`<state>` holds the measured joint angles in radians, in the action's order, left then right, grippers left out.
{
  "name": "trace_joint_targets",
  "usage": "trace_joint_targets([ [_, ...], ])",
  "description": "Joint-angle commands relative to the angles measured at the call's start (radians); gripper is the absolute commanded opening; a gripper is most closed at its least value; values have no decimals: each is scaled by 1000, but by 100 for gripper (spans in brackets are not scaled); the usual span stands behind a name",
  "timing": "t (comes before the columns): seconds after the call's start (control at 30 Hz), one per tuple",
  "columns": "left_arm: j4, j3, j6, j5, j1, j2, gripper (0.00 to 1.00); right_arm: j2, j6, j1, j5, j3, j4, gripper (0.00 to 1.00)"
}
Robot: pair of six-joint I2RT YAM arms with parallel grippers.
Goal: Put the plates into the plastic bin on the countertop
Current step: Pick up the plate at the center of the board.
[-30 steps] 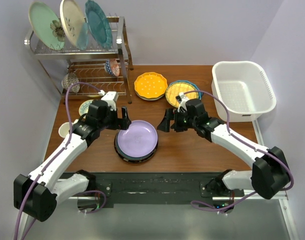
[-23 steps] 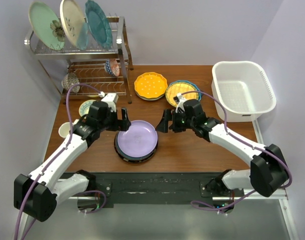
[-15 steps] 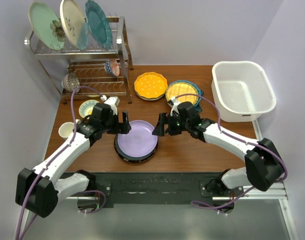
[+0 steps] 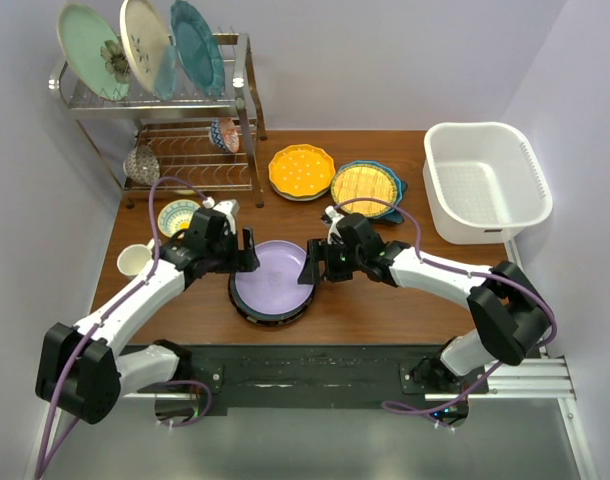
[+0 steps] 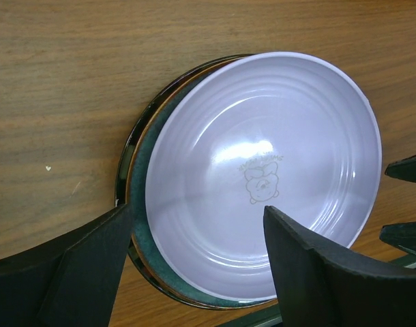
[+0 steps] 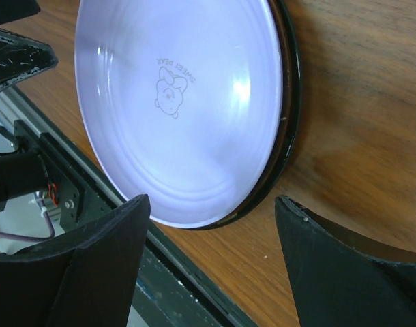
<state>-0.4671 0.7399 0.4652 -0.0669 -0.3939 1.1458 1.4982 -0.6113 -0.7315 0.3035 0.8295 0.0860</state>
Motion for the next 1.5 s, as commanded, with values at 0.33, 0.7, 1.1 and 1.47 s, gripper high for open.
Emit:
trace_joint_targets([
  [0.33, 15, -17, 62, -27, 17, 65, 74, -3, -1, -2, -50, 8, -29, 76],
  [0.7, 79, -76, 82, -70, 17, 81, 73, 4, 2, -2, -47, -4, -52, 77],
  [1.1, 130, -103, 101, -117, 17, 92, 70, 14, 11, -3, -70, -24, -62, 77],
  [1.47, 148, -119, 105, -142, 17, 92, 70, 31, -16, -2, -78, -64, -120, 77],
])
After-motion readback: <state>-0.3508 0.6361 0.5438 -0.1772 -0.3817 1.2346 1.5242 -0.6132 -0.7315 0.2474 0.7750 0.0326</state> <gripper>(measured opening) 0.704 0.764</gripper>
